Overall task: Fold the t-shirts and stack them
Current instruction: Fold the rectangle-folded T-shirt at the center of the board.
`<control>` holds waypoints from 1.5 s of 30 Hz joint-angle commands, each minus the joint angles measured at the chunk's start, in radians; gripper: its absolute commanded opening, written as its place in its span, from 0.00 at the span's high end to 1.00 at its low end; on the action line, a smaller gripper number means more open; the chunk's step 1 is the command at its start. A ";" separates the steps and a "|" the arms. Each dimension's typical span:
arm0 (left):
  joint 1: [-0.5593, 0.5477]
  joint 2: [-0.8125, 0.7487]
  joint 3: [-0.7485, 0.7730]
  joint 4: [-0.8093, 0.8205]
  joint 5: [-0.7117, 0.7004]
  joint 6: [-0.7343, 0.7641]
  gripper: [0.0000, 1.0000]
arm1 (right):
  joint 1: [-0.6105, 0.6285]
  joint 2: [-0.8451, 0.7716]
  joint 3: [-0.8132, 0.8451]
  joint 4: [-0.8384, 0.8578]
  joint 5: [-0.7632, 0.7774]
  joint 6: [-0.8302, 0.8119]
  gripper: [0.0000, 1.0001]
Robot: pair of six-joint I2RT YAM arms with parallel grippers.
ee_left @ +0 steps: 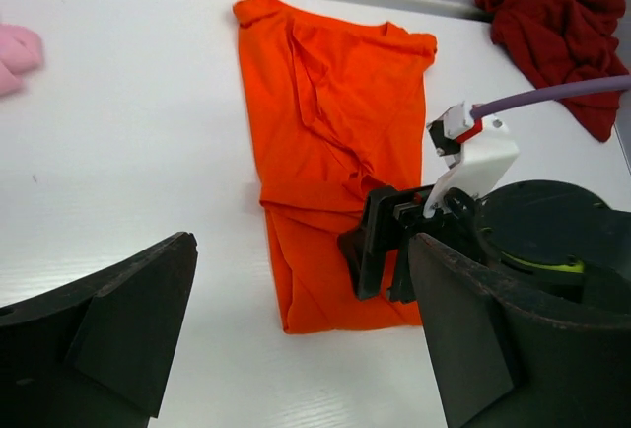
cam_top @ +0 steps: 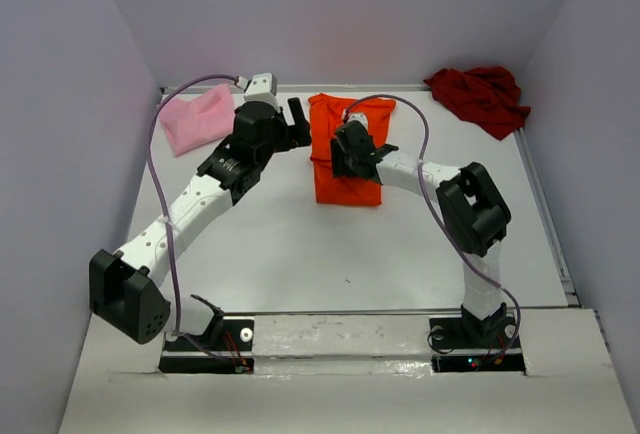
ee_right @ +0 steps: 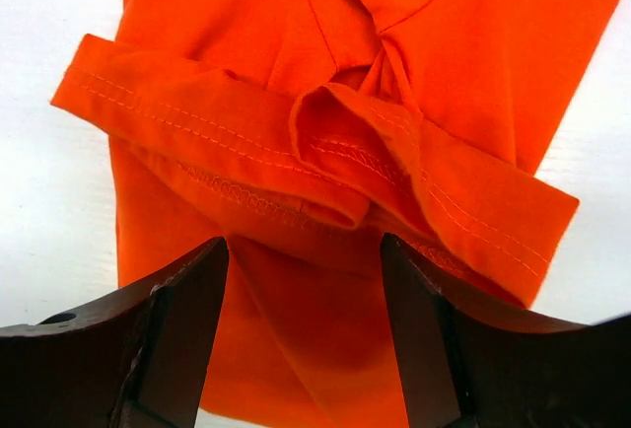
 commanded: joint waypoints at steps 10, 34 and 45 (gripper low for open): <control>0.033 -0.152 -0.114 0.106 -0.099 0.126 0.02 | 0.002 0.109 0.133 0.034 0.045 -0.008 0.32; 0.058 -0.154 -0.131 0.113 -0.027 0.110 0.02 | -0.100 0.263 0.408 -0.009 0.154 -0.128 0.32; 0.061 -0.148 -0.133 0.115 -0.008 0.105 0.02 | -0.132 0.233 0.501 0.015 0.131 -0.253 0.32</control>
